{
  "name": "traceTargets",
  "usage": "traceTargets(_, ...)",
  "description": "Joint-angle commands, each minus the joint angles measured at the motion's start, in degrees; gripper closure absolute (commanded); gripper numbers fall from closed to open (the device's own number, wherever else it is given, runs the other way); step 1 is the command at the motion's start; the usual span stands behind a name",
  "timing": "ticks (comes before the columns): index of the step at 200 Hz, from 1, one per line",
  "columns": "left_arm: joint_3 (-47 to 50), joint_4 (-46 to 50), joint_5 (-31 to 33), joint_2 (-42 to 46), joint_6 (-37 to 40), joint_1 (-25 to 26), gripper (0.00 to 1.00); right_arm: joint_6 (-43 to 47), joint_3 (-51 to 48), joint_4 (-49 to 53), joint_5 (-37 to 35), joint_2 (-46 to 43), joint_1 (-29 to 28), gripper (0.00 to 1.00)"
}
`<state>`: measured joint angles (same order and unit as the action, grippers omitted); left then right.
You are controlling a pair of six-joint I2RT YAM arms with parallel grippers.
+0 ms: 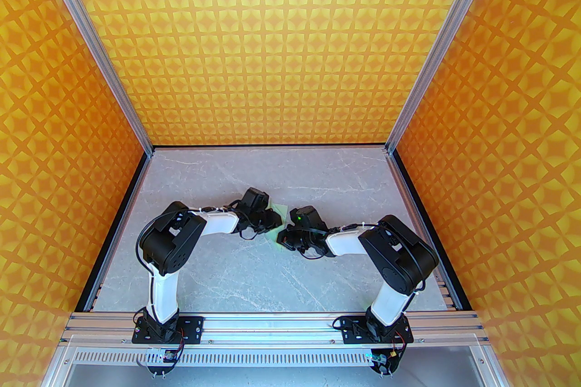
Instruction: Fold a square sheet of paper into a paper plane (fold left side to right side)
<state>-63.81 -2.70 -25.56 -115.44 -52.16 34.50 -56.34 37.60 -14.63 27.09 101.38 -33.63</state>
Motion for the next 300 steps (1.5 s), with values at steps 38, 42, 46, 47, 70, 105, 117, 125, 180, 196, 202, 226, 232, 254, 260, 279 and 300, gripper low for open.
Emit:
traceTargets(38,-5.6,3.8,4.8,-5.3,5.5,-4.4,0.78,3.1,-3.9,19.9,-4.6,6.2,-0.4,1.0)
traceTargets(42,-5.8,4.0,4.8,-5.6,5.7,-4.6,0.78,3.0,-3.9,20.0,-4.6,6.2,-0.4,1.0)
traceTargets(46,-6.2,4.1,4.8,-5.9,5.8,-4.9,0.78,3.1,-3.9,20.0,-4.6,6.1,-0.4,1.0)
traceTargets(47,-6.2,4.1,4.9,-6.0,5.8,-5.0,0.78,3.1,-3.9,20.1,-4.6,6.1,-0.4,1.0)
traceTargets(70,-7.9,4.6,5.0,-6.9,6.3,-5.9,0.78,3.5,-3.9,20.5,-4.6,6.3,-0.4,1.0)
traceTargets(105,-11.9,6.3,5.2,-8.9,7.2,-7.4,0.78,3.9,-4.1,20.5,-4.2,6.5,-0.4,1.0)
traceTargets(117,-13.6,7.2,5.2,-9.8,7.7,-7.9,0.78,4.0,-4.1,20.7,-4.1,6.5,-0.4,1.0)
traceTargets(125,-14.4,7.3,5.2,-10.4,7.9,-8.3,0.78,4.1,-4.2,20.7,-4.1,6.4,-0.4,1.0)
traceTargets(180,-20.6,9.9,5.2,-14.4,10.2,-11.2,0.78,4.1,-4.6,20.4,-3.9,6.2,-0.4,1.0)
traceTargets(196,-22.4,10.4,5.2,-15.8,10.7,-12.2,0.78,3.9,-4.6,20.3,-3.9,6.0,-0.4,1.0)
traceTargets(202,-23.3,10.9,5.2,-16.3,10.8,-12.6,0.78,3.9,-4.6,20.3,-3.8,5.9,-0.4,1.0)
traceTargets(226,-28.2,13.4,5.2,-18.3,11.8,-13.5,0.78,3.5,-5.1,19.9,-3.9,5.5,-0.4,1.0)
traceTargets(232,-29.3,14.3,5.2,-18.5,12.2,-13.6,0.78,3.5,-5.0,19.8,-3.9,5.4,-0.4,1.0)
traceTargets(254,-32.2,16.2,4.9,-18.7,12.7,-14.2,0.77,3.5,-4.6,20.1,-4.1,5.0,-0.4,1.0)
traceTargets(260,-32.4,16.6,4.8,-18.1,12.8,-14.4,0.77,3.7,-4.3,20.3,-4.1,4.9,-0.4,1.0)
traceTargets(279,-32.1,17.5,3.7,-14.8,12.7,-14.5,0.77,4.5,-3.2,21.7,-4.6,4.3,-0.4,1.0)
traceTargets(300,-28.5,16.0,1.3,-9.5,10.9,-13.6,0.77,5.1,-2.1,22.7,-5.1,3.9,-0.4,1.0)
